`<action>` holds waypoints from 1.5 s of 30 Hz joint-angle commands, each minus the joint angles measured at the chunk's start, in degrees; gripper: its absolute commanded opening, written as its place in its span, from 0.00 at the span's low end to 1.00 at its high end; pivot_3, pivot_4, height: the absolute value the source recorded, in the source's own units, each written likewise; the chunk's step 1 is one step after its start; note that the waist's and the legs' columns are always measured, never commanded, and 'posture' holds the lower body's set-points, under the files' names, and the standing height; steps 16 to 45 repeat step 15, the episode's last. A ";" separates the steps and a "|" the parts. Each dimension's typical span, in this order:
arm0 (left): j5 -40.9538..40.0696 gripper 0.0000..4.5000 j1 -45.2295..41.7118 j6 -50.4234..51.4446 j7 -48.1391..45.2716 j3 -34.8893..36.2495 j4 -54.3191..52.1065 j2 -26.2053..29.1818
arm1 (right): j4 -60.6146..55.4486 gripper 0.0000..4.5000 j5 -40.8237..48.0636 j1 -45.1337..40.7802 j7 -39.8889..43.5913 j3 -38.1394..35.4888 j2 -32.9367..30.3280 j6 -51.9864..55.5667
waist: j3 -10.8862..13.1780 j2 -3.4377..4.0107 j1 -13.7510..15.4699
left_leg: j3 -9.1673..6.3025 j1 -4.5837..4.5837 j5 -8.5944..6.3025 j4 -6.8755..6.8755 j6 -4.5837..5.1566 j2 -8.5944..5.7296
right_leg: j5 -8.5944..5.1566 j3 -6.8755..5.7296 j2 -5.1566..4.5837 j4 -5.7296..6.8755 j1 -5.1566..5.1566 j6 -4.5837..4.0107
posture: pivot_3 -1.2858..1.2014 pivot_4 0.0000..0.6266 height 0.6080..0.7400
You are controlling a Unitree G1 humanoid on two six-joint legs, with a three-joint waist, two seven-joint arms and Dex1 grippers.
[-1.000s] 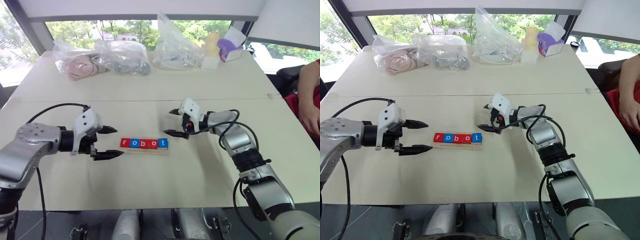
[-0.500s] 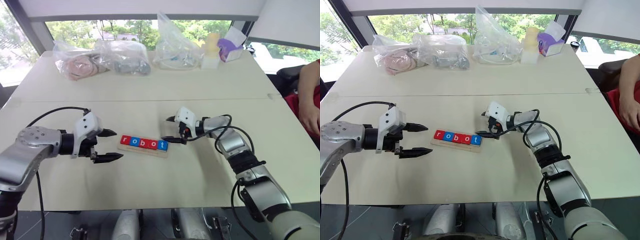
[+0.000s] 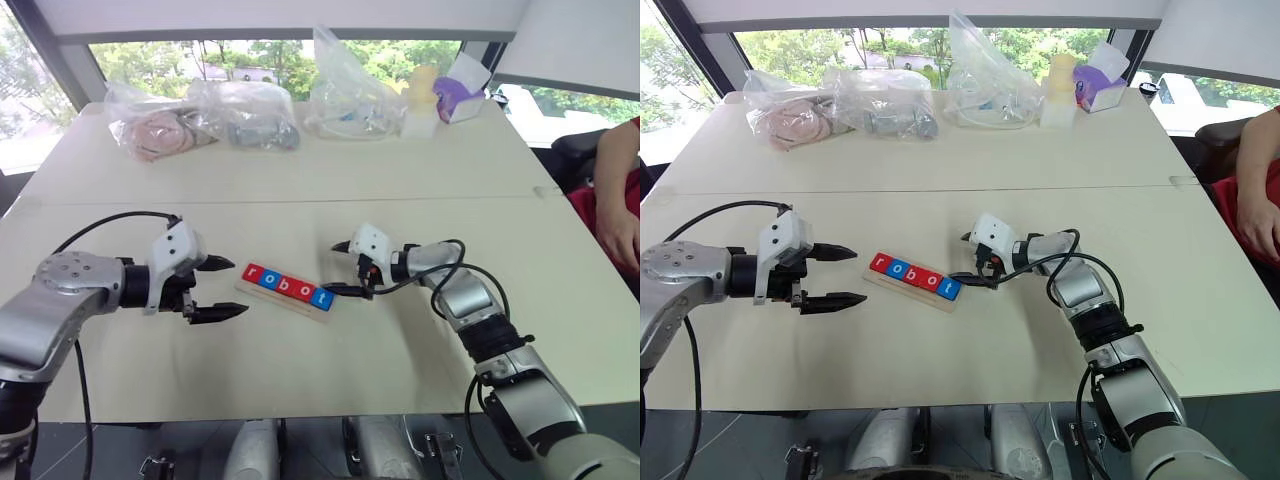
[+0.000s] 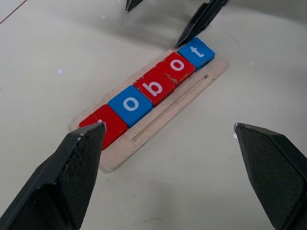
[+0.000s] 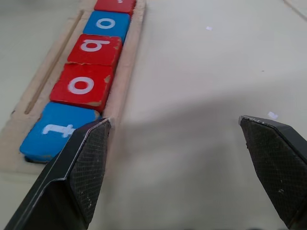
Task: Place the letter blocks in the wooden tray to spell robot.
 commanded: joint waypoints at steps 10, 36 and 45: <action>-4.13 1.00 11.56 4.03 0.58 12.64 -1.58 2.22 | -39.87 0.98 17.59 16.40 0.11 -14.29 -14.57 29.25 | 0.00 0.00 0.53 | -0.12 -0.10 -0.02 -0.19 0.03 0.02 | -0.05 -0.01 -0.14 -0.16 -0.04 -0.03 | 0.52 0.24 0.96; -6.51 1.00 16.88 8.11 2.48 16.53 -4.71 1.84 | -60.37 0.98 30.00 28.80 -4.36 -19.33 -17.08 46.83 | -0.01 0.00 0.17 | -0.09 0.09 -0.02 -0.12 0.02 0.07 | -0.05 0.02 -0.20 -0.13 0.13 -0.07 | 0.52 0.24 0.96; -6.51 1.00 16.88 8.11 2.48 16.53 -4.71 1.84 | -60.37 0.98 30.00 28.80 -4.36 -19.33 -17.08 46.83 | -0.01 0.00 0.17 | -0.09 0.09 -0.02 -0.12 0.02 0.07 | -0.05 0.02 -0.20 -0.13 0.13 -0.07 | 0.52 0.24 0.96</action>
